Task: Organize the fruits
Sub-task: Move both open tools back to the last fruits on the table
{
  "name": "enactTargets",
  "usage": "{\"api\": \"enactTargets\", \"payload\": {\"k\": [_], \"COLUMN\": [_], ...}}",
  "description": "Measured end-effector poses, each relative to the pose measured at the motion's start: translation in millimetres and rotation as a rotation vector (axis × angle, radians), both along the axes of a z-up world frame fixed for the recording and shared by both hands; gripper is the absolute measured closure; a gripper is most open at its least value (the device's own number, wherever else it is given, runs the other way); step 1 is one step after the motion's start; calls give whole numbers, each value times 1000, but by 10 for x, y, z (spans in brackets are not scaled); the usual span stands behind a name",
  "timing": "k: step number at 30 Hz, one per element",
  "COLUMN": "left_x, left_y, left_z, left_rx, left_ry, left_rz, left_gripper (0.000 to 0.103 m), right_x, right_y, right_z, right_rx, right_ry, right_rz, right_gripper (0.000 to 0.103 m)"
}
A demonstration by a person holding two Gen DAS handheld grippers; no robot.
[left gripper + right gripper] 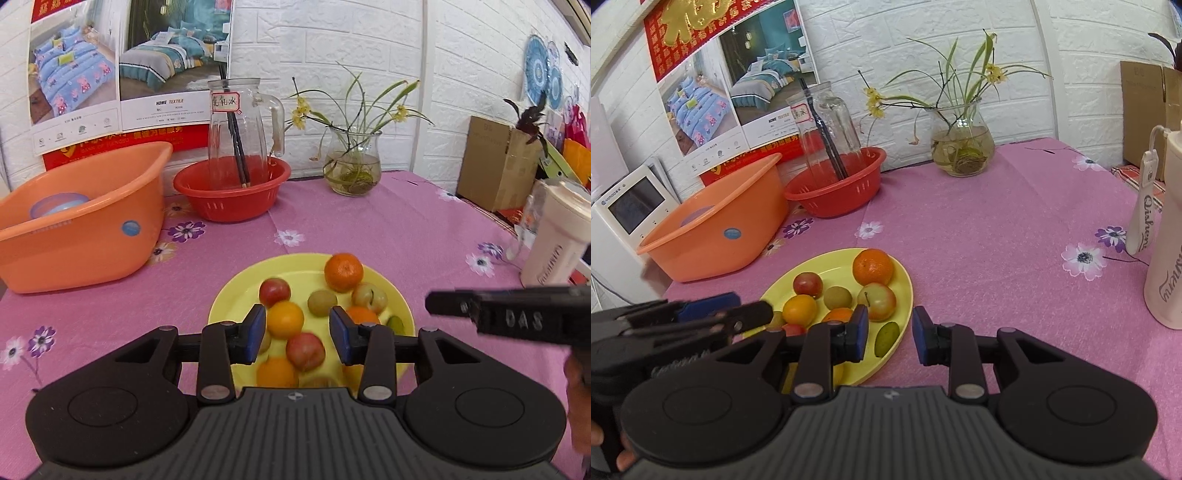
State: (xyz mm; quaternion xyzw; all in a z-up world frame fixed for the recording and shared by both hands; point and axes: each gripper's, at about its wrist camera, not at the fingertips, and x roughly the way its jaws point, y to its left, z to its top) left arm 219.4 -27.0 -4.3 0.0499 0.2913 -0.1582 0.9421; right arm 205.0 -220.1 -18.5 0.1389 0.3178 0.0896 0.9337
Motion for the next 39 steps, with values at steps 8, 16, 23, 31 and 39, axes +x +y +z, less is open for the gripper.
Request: {"api": "enactTargets", "payload": {"k": [8,16,23,31,39], "left_x": [-537,-881,-927,-994,-984], "left_y": [211,246,199,258,485], "left_z": [-154,-339,-477,-414,-326], "left_rx": [-33,-39,-23,-23,-39], "left_ry": [73,147,179,143,122], "left_rz": [-15,-42,-48,-22,64], "left_gripper": [67,67,68,80,80], "right_x": [-217,-411,-587,-707,-742], "right_y": [112,146,224,393,797], "right_z": [24,43,49,-30,-231], "right_rx": [-48,-67,-89,-124,-227], "right_ry": [3,14,12,32,47], "right_rz": [53,57,85,159,311], "right_gripper": [24,24,24,24,24]}}
